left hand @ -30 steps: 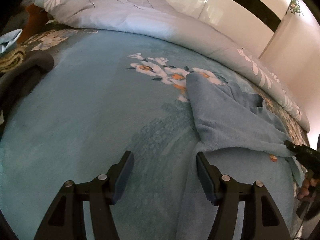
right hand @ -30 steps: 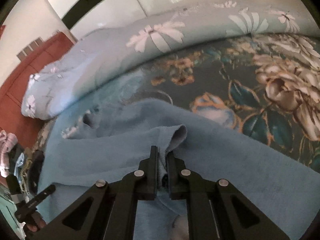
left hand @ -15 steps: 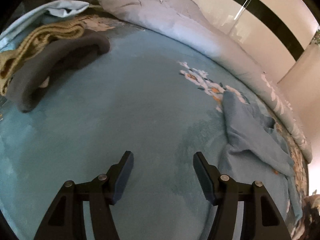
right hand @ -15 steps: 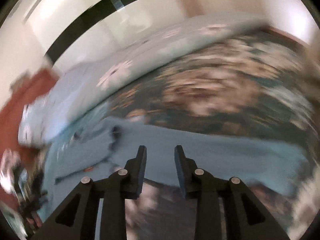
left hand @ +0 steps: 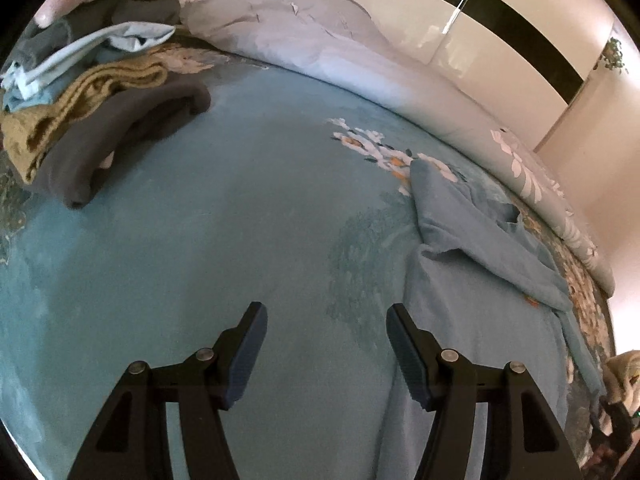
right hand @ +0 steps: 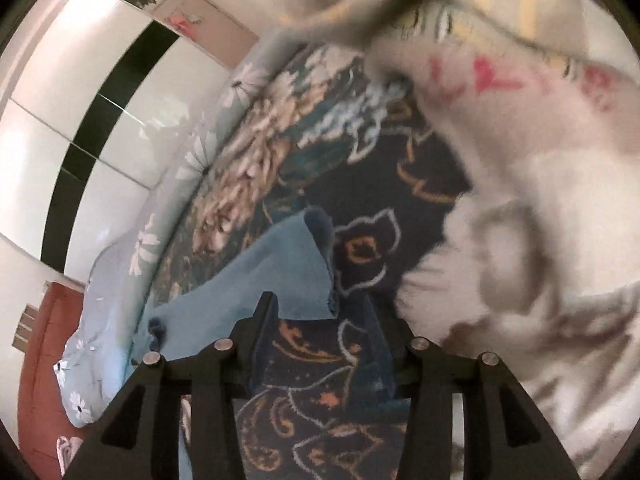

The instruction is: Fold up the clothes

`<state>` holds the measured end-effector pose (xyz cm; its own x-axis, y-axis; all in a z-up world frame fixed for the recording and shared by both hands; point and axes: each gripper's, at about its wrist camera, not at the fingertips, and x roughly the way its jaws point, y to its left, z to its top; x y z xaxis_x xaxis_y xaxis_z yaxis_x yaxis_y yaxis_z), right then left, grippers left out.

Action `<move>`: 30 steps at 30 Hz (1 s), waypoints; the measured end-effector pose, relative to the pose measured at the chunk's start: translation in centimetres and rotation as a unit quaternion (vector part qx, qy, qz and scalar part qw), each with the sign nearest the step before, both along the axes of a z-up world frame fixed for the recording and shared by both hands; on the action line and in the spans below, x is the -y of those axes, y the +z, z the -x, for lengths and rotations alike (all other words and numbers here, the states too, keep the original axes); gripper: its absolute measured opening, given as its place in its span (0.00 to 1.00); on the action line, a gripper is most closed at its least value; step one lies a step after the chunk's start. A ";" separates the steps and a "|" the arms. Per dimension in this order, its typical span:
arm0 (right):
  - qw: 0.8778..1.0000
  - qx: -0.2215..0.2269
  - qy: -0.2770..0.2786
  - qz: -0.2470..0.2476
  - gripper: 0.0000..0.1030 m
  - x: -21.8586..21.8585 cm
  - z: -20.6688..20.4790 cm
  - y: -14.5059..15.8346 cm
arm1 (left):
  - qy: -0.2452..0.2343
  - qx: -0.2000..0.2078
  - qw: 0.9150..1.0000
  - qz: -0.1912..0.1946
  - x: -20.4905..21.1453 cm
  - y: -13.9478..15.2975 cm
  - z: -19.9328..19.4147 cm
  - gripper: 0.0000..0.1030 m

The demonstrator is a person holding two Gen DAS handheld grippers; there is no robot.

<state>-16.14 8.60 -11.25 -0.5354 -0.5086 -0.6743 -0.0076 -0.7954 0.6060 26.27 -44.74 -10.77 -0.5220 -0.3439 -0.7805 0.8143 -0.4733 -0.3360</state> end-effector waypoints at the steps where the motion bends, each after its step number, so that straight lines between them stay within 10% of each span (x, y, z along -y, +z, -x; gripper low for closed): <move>1: 1.000 -0.009 0.002 -0.006 0.47 0.4 0.1 0.1 | -0.001 0.000 1.000 0.000 -0.1 0.0 -0.1 0.64; 4: 0.999 -0.026 0.012 -0.014 0.41 1.4 0.7 -0.1 | -0.004 0.003 1.000 0.000 -0.2 0.0 -0.3 0.64; 7: 1.000 -0.014 0.019 0.008 0.09 1.6 1.2 -0.5 | -0.006 0.000 1.000 -0.005 -0.2 -0.1 -0.4 0.64; 22: 0.981 -0.102 0.153 -0.059 0.07 11.5 2.8 12.2 | -0.007 0.003 1.000 -0.015 0.7 -1.0 -1.0 0.64; 30: 0.930 -0.183 0.315 -0.054 0.07 29.0 -2.6 16.5 | -0.006 0.002 1.000 -0.009 1.0 -0.7 -1.4 0.64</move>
